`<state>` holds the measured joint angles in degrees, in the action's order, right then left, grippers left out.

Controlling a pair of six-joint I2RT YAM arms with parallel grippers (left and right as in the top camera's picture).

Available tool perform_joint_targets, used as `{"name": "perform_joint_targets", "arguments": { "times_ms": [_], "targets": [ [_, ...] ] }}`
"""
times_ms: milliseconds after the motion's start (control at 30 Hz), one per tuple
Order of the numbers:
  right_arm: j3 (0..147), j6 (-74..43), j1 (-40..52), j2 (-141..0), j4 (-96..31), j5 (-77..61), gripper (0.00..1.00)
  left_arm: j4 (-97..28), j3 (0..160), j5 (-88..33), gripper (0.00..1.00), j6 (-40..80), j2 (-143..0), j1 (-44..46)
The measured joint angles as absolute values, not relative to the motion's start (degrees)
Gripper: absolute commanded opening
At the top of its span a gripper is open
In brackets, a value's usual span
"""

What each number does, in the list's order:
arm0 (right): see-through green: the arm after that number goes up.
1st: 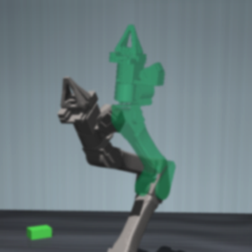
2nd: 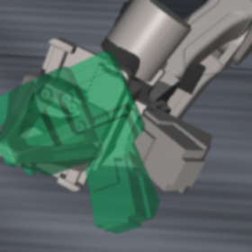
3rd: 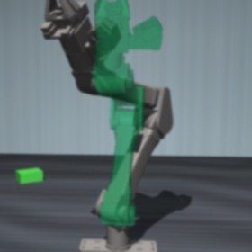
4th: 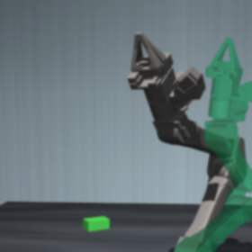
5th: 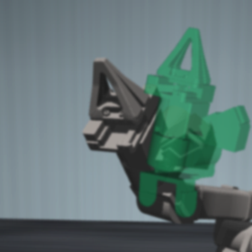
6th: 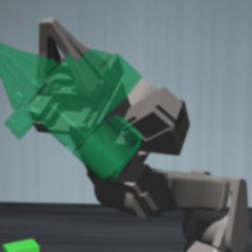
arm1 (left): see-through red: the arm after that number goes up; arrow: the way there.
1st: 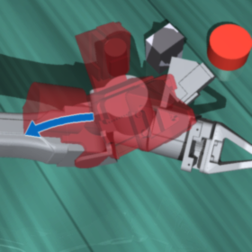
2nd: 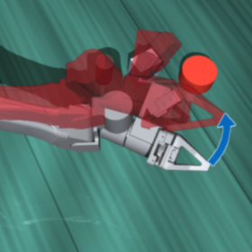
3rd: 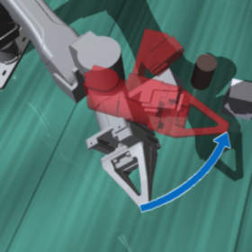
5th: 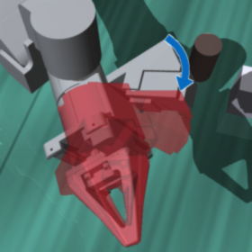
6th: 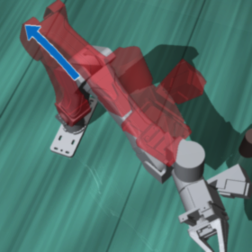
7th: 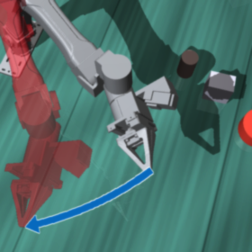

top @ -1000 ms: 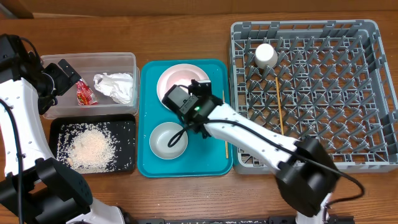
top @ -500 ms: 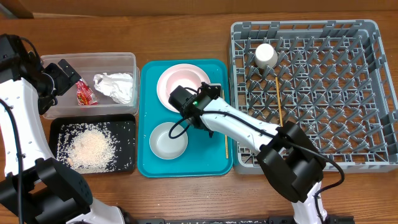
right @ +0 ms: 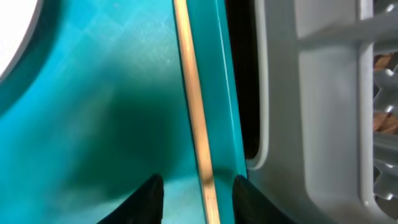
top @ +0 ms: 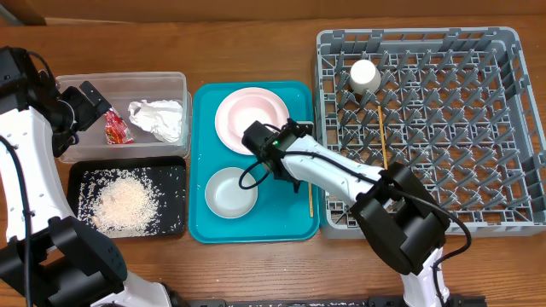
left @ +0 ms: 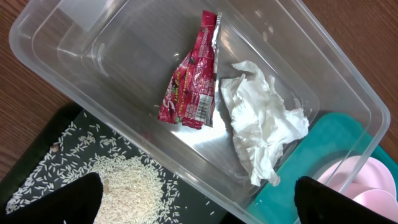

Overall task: Sort waste into correct bins and load items into the dishwasher
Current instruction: 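Return the right gripper to the second chopstick on the tray, then grasp the second chopstick with the right gripper and lift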

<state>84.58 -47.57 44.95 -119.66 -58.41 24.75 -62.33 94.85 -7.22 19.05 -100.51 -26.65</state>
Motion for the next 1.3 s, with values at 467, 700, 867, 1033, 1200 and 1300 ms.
{"name": "perform_joint_targets", "arguments": {
  "times_ms": [467,700,867,1033,1200,1300],
  "targets": [
    [82.94,-48.01,44.60,-119.42,-53.87,18.09,0.46,-62.33,94.85,-7.20,1.00,19.05,-100.51,-26.63],
    [83.00,-46.65,44.60,-119.31,-52.40,15.49,0.46,-62.35,94.85,-7.22,1.00,19.05,-100.51,-26.63],
    [83.94,-42.96,44.60,-119.33,-57.34,14.92,0.45,-62.33,94.85,-7.20,1.00,19.03,-100.51,-26.63],
    [84.01,-41.34,43.92,-119.33,-61.36,15.03,0.45,-62.33,94.85,-7.22,1.00,19.05,-100.51,-26.63],
    [84.14,-40.69,41.82,-119.33,-60.01,10.85,0.45,-62.33,94.85,-7.22,1.00,19.05,-100.51,-26.63],
    [84.14,-40.45,40.18,-119.33,-57.67,7.03,0.45,-62.33,94.85,-7.22,1.00,19.03,-100.51,-26.63]
  ]
}}
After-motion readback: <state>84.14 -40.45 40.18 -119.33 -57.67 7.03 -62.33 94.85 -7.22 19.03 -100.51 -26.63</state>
